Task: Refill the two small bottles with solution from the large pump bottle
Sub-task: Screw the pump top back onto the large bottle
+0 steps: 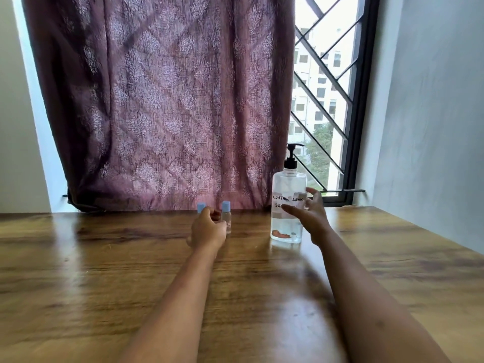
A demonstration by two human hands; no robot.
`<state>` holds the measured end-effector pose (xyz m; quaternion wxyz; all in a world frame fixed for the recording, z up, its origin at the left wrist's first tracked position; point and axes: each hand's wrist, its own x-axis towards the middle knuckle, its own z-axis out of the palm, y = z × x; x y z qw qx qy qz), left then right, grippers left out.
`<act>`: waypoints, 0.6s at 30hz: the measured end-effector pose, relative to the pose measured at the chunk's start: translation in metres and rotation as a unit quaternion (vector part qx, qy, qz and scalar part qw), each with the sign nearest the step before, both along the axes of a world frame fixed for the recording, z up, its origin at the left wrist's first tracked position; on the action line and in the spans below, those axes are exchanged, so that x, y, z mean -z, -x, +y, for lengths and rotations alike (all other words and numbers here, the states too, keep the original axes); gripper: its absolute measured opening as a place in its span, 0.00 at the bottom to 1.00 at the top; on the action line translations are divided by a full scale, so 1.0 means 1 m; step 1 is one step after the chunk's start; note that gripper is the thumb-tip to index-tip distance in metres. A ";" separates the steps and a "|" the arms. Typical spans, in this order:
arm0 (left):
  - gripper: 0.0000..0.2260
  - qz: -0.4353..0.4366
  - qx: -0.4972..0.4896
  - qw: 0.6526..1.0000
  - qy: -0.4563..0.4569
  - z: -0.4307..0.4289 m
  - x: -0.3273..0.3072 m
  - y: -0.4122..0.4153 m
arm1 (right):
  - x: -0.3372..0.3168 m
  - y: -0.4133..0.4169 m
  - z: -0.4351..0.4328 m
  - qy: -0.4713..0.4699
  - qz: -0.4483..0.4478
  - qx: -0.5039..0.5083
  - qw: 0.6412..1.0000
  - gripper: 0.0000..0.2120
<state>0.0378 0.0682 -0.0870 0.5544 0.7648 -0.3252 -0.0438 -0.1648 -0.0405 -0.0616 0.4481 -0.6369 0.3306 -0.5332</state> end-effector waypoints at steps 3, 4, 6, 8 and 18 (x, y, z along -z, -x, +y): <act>0.08 0.012 -0.003 1.000 0.006 0.000 0.003 -0.004 | 0.003 -0.001 -0.002 -0.007 -0.022 -0.049 0.999 0.34; 0.07 0.013 -0.006 1.000 0.007 0.000 0.004 -0.006 | 0.004 -0.001 -0.004 -0.010 -0.025 -0.056 0.998 0.32; 0.07 0.006 -0.012 1.000 0.001 0.001 0.003 -0.008 | 0.005 0.001 -0.008 -0.013 -0.020 -0.059 0.998 0.29; 0.07 -0.008 -0.009 1.000 -0.009 0.002 0.001 -0.007 | 0.007 0.001 -0.011 -0.015 -0.030 -0.073 0.997 0.25; 0.14 -0.131 -0.060 0.987 0.076 0.002 0.003 0.000 | 0.016 -0.011 -0.025 -0.036 -0.093 -0.129 0.987 0.25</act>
